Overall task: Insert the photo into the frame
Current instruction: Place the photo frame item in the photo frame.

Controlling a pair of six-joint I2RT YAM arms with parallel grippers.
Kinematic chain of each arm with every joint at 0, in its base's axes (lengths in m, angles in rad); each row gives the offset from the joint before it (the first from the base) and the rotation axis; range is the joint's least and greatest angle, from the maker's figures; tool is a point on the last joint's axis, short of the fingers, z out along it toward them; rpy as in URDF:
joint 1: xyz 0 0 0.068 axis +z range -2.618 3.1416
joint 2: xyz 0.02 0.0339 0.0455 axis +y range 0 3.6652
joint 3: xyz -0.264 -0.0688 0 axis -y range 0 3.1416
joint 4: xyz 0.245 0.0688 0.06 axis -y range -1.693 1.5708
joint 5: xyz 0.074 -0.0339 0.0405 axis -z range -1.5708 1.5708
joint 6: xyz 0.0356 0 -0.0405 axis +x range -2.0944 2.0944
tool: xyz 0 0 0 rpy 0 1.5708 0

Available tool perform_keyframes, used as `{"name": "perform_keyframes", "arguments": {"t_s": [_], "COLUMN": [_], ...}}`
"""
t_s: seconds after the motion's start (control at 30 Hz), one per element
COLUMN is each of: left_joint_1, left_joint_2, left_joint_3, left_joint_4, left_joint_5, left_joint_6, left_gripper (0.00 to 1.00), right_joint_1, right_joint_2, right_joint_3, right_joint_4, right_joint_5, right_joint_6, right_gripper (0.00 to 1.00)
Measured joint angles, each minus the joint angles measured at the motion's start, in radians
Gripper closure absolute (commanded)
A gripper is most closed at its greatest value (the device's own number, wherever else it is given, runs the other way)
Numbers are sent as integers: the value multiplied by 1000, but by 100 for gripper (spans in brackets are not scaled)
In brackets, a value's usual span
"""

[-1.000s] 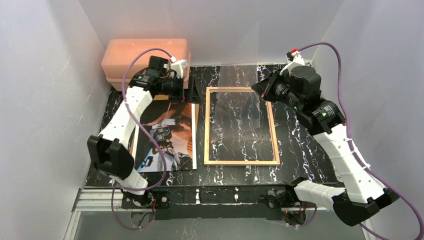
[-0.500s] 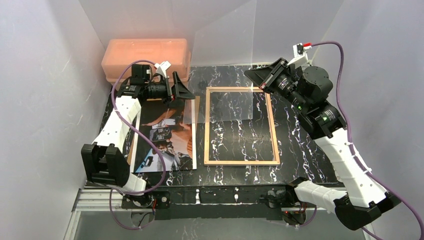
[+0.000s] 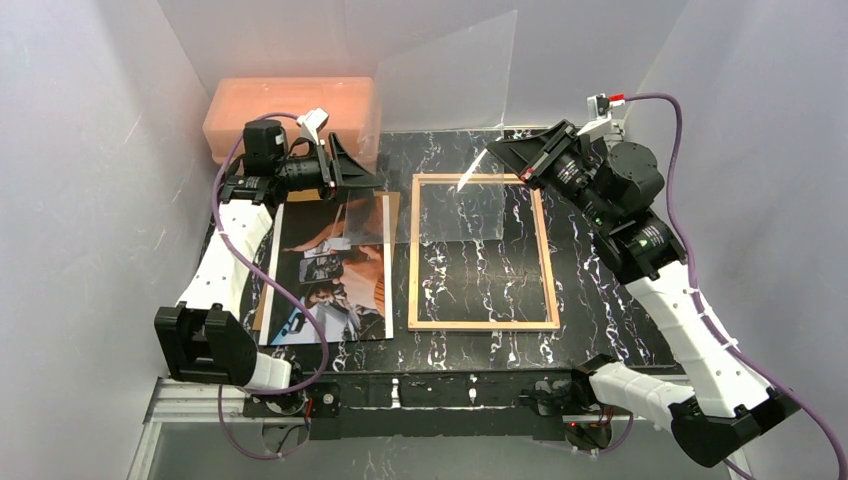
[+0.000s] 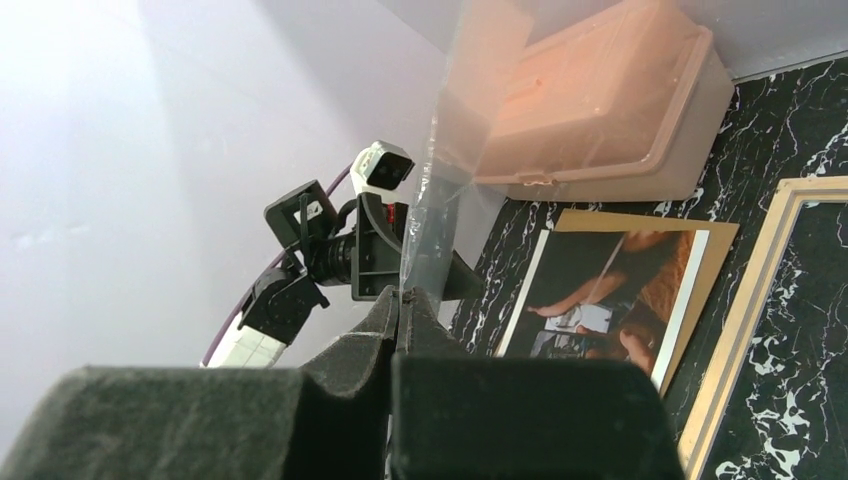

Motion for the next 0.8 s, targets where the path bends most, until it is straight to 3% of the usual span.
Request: {"name": "perform_keyframes", "arguments": {"t_s": [0.27,0.37,0.43,0.63,0.8], "left_joint_1": [55,72,79,82,83], "left_joint_2": [-12,-21,-28,-43,-52], "left_joint_3": [0,1,1,6,9], "left_joint_4": [36,47,50,50,50], "left_joint_5": [55,71,78,101,117], "left_joint_6": [-45,-50,-51,-50,-44], "left_gripper": [76,83,84,90,90], "right_joint_1": [-2,-2,-5,-11,-37], "right_joint_2": [-37,-42,-39,3,60], "right_joint_3": [-22,-35,-35,-2,25], "right_joint_4": [-7,-13,-23,-76,-93], "right_joint_5": [6,5,0,-42,-90], "right_joint_6": [-24,-33,-46,-104,-129], "right_gripper": [98,85,71,52,50]}}
